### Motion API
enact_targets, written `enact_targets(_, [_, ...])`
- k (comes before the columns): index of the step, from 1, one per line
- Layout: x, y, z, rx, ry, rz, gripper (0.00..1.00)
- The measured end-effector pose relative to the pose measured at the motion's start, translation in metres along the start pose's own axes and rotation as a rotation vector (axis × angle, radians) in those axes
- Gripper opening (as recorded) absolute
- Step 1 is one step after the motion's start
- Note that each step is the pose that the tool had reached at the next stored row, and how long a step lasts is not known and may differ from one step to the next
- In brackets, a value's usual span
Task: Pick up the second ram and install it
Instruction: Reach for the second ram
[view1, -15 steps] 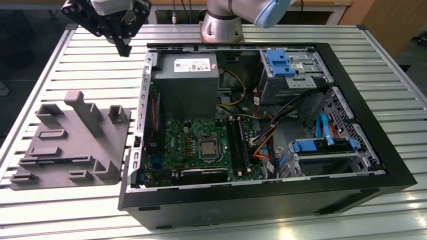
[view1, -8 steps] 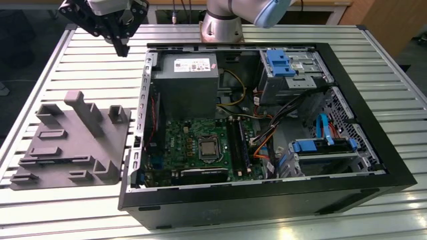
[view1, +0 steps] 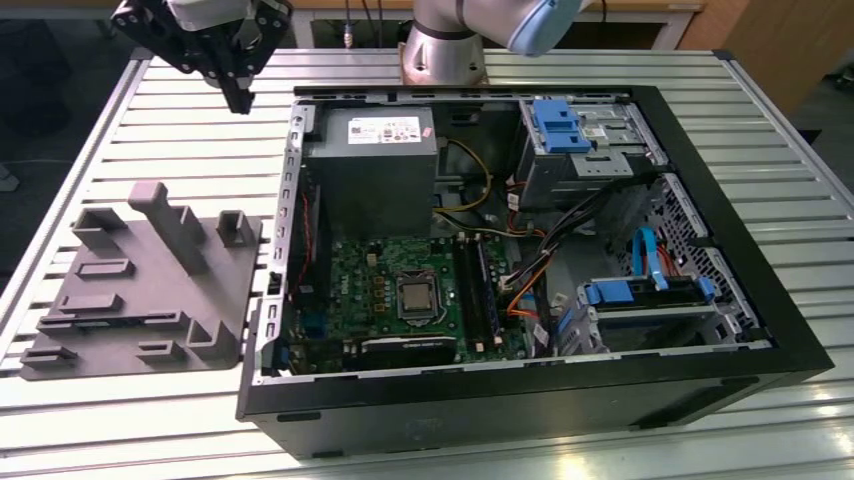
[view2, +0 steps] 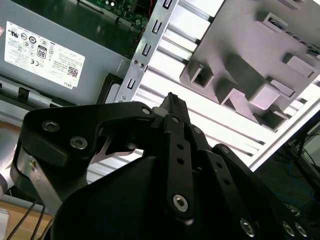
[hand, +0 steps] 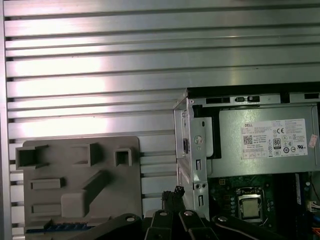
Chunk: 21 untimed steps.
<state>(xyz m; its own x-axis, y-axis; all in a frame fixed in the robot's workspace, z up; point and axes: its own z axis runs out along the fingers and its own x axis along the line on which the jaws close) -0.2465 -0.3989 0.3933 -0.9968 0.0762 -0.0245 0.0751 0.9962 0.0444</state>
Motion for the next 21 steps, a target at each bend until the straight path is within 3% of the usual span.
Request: enact_targets(21, [0.0114,-0.0009,-0.0004,0.0,0.0001,0.0,0.11])
